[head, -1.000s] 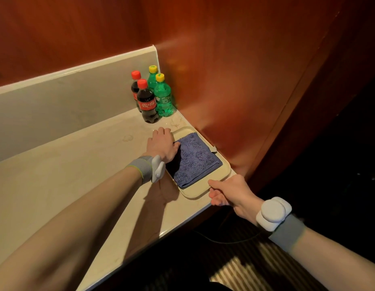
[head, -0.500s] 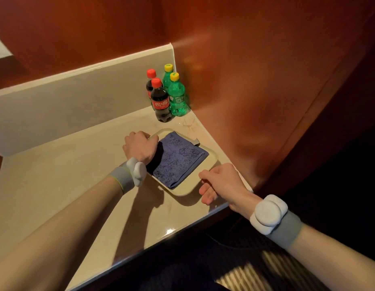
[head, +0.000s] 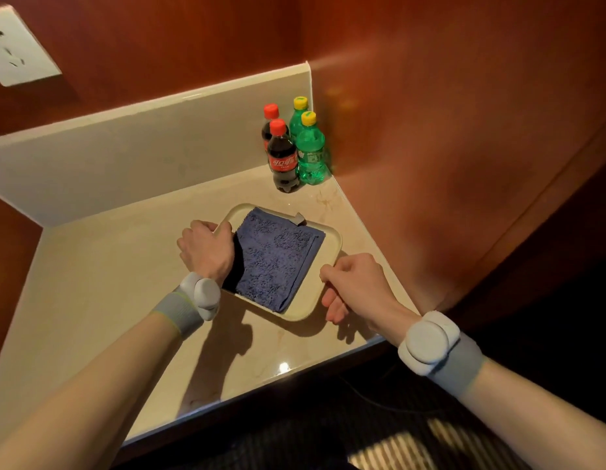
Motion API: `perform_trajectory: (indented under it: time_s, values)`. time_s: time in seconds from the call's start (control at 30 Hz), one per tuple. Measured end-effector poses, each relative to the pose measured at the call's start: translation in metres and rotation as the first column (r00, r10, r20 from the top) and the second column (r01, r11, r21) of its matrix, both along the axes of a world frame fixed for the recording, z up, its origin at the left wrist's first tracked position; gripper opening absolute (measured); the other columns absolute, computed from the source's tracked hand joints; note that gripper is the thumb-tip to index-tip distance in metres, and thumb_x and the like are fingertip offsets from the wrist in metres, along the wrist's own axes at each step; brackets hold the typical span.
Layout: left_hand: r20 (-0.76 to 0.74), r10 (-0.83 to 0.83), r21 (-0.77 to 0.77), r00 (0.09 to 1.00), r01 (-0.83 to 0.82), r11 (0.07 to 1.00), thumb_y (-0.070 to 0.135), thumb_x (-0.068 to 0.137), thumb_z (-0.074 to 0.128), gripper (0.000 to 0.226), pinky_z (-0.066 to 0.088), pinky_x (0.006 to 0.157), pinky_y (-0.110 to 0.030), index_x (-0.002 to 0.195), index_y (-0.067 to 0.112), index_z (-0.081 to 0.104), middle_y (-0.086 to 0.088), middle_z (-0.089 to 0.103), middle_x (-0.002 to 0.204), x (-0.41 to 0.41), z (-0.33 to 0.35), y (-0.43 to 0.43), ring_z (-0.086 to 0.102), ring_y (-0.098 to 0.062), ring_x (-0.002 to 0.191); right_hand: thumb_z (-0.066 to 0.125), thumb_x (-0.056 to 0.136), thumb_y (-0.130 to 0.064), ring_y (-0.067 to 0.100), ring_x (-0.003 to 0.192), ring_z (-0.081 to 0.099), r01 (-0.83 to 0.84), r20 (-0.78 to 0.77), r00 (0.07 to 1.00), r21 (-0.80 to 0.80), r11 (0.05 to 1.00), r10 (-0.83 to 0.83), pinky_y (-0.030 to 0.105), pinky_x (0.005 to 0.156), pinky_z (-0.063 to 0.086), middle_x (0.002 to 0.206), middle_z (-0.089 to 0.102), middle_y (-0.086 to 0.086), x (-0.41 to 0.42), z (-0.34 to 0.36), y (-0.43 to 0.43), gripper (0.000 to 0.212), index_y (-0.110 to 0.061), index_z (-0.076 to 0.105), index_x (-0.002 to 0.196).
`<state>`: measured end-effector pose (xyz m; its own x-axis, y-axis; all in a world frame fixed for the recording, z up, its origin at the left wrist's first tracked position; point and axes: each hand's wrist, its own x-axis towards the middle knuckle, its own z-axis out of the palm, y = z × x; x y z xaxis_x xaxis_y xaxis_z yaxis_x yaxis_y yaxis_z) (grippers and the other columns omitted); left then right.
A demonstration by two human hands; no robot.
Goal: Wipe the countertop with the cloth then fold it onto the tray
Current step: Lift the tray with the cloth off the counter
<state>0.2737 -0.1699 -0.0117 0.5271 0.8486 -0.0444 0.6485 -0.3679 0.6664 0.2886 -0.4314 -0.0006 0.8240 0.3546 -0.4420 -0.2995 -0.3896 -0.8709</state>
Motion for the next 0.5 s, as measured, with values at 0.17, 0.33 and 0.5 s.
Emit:
perform_trajectory:
  time_s: [0.17,0.33,0.5]
  values:
    - [0.038,0.047,0.008,0.998,-0.047,0.999,0.034,0.096,0.053,0.041,0.045,0.102,-0.050,0.114,0.001,0.068,-0.023,0.066,0.125,-0.017,0.004,0.001,0.053,-0.044,0.122,0.062,0.090,-0.024,0.029,0.045,0.069,-0.028,0.054,0.998,-0.034,0.999,0.030,0.032,0.051,0.054,0.060,0.076,0.013,-0.004,0.004,0.004,0.030,0.006,0.067,0.089]
    - [0.075,0.081,-0.009,0.994,-0.081,0.997,0.035,0.096,0.053,0.042,0.045,0.103,-0.050,0.117,0.002,0.067,-0.021,0.065,0.126,-0.037,0.008,0.003,0.053,-0.043,0.123,0.061,0.089,-0.022,0.029,0.042,0.068,-0.034,0.115,0.993,-0.050,0.998,0.040,0.029,0.045,0.051,0.057,0.074,0.013,-0.015,0.007,0.009,0.029,0.007,0.066,0.088]
    - [0.112,0.121,-0.038,0.986,-0.117,0.992,0.033,0.096,0.054,0.041,0.043,0.102,-0.048,0.118,0.001,0.067,-0.021,0.065,0.129,-0.065,0.008,0.000,0.052,-0.043,0.125,0.062,0.087,-0.019,0.031,0.041,0.067,-0.060,0.166,0.984,-0.066,0.996,0.070,0.028,0.042,0.048,0.055,0.072,0.012,-0.031,0.004,0.008,0.021,-0.001,0.064,0.076]
